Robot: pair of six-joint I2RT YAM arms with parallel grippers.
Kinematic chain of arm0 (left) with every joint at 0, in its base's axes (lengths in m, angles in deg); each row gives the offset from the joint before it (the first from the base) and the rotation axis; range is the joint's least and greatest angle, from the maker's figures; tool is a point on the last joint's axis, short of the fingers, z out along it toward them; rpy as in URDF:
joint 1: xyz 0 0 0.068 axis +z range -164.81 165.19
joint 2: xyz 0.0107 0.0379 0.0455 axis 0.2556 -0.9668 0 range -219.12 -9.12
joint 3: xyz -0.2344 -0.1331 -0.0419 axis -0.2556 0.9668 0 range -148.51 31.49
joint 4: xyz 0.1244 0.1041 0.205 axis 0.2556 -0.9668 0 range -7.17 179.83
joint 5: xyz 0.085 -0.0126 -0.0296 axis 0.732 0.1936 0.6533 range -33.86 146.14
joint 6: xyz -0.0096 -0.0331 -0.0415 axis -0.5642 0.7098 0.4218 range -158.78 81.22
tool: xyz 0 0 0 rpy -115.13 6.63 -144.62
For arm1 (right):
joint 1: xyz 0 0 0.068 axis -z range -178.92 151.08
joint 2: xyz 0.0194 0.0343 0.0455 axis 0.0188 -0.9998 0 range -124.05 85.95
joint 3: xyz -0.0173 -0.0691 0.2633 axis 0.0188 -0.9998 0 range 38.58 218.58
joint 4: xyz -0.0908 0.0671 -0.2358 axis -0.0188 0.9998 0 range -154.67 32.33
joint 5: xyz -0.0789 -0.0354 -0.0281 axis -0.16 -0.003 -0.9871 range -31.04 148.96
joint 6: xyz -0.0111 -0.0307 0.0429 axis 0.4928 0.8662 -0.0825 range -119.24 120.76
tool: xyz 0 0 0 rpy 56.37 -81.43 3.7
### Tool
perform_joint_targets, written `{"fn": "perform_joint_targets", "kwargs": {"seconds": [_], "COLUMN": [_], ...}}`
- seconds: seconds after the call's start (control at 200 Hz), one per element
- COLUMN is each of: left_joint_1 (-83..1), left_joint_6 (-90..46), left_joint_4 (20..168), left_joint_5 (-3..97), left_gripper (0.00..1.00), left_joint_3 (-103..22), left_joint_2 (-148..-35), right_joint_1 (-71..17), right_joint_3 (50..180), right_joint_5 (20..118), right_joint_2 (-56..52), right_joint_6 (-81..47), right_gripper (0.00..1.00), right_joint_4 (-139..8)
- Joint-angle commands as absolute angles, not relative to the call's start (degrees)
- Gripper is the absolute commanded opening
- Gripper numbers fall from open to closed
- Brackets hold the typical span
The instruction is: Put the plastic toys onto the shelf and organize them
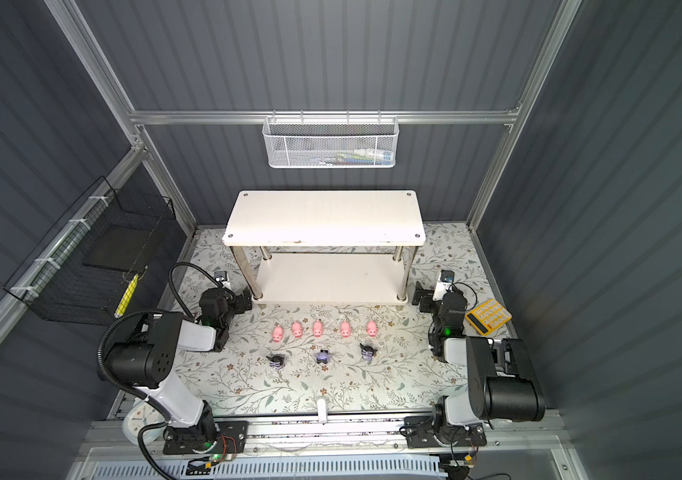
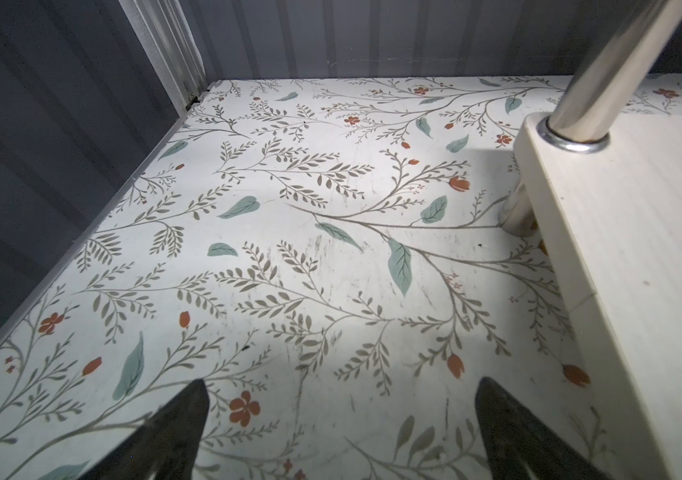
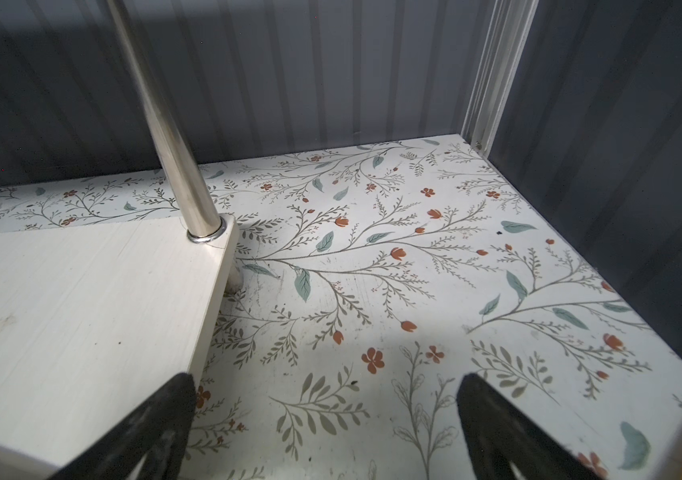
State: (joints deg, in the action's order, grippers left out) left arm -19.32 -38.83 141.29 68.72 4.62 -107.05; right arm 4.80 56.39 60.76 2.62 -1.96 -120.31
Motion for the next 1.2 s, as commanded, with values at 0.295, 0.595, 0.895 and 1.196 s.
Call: {"fn": "perform_joint_targets", "kwargs": {"seconds": [0.295,0.595,0.895,1.196], "left_joint_1": [-19.29,-19.54,-21.73,-27.01], "left_joint_6": [-37.34,-29.3,-20.09,-11.9], "left_joint_4": [129.41,116.63,103.2,89.01], "left_joint_5": [74.95,79.28,80.14,79.28], "left_gripper": [1.0,1.0,1.0,0.99], "left_joint_3": [1.64,1.66,6.15,9.93], "left_joint_2": [-98.02,-86.73,-72.36,-56.72], "right_joint_1": [4.87,4.06,2.53,-5.38], "right_joint_3": [63.23,62.3,62.28,58.88], "right_joint_5": [55.44,45.86,48.16,48.52], "right_joint_2": [11.42,20.87,35.12,53.51], "right_joint_6": [-3.91,-13.13,-20.22,-26.69], "right_gripper": [0.99,0.99,0.99,0.99], "right_joint_4": [-102.31,-94.61,-75.93,-55.43]}}
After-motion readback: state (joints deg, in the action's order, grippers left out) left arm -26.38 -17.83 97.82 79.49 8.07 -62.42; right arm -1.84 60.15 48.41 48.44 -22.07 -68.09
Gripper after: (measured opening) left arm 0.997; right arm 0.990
